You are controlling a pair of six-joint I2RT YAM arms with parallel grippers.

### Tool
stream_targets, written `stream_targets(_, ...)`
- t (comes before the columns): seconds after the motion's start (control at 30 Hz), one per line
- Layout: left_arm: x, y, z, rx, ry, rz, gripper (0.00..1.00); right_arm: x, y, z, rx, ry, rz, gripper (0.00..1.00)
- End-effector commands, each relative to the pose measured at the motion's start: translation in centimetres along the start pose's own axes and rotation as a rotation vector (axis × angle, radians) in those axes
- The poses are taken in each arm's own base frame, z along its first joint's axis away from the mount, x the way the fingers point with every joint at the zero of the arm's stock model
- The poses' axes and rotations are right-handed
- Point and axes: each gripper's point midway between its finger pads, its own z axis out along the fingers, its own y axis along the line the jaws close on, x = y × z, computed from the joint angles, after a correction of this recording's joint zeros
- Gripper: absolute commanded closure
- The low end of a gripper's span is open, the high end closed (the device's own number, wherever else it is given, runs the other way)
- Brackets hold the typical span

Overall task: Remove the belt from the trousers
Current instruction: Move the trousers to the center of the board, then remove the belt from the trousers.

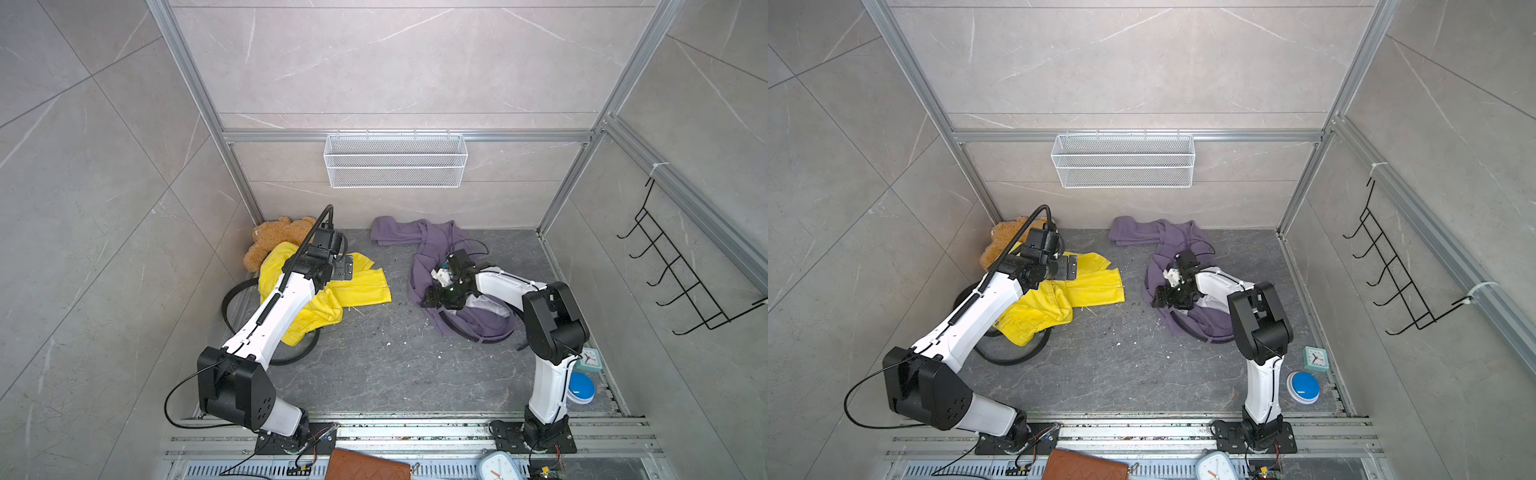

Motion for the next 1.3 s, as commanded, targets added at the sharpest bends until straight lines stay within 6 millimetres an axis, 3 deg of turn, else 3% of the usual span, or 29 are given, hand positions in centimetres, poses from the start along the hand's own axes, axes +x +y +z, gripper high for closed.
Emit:
stream_targets(0.0, -0.9, 0.4, -1.2, -0.003, -0.047, -0.023, 0.0, 3.5, 4.7, 1.4, -0.114, 0.103, 0.012, 0.16)
stream_targets(0.13, -0.7, -0.4, -0.8, 0.022, -0.036, -0.024, 0.0, 4.0, 9.6, 2.1, -0.196, 0.126, -0.041, 0.16)
stream_targets(0.23, -0.8, -1.3, -0.7, 0.04, -0.029, -0.003, 0.0, 2.8, 10.8, -1.3, -0.173, 0.049, -0.083, 0.13)
stream_targets(0.37, -0.1, -3.4, -0.5, 0.097, -0.005, 0.026, 0.0, 1.5, 7.9, -7.6, -0.047, -0.053, -0.103, 0.1)
stream_targets(0.43, 0.3, -4.8, -0.3, 0.14, 0.01, 0.042, 0.0, 1.6, 5.1, -10.2, 0.069, -0.08, -0.125, 0.08)
stream_targets(0.53, 1.0, -7.4, 0.0, 0.223, 0.038, 0.069, 0.0, 2.3, 0.0, -11.8, 0.275, -0.087, -0.169, 0.04)
stream_targets(0.63, 1.8, -9.6, 0.3, 0.274, 0.065, 0.101, 0.0, 3.4, -3.5, -11.5, 0.395, -0.044, -0.189, 0.04)
stream_targets(1.0, 3.4, -13.6, 0.1, 0.381, 0.119, 0.138, 0.0, 4.8, -7.5, -6.2, 0.412, -0.051, -0.132, 0.1)
stream_targets(1.1, 3.8, -14.2, 0.1, 0.391, 0.131, 0.15, 0.0, 5.3, -7.2, -4.8, 0.356, -0.014, -0.132, 0.2)
stream_targets(1.17, 3.9, -14.3, 0.1, 0.389, 0.132, 0.153, 0.0, 5.6, -6.7, -4.0, 0.312, -0.008, -0.135, 0.42)
stream_targets(1.27, 3.6, -14.2, 0.0, 0.383, 0.125, 0.152, 0.0, 5.7, -6.6, -4.2, 0.314, -0.03, -0.155, 0.61)
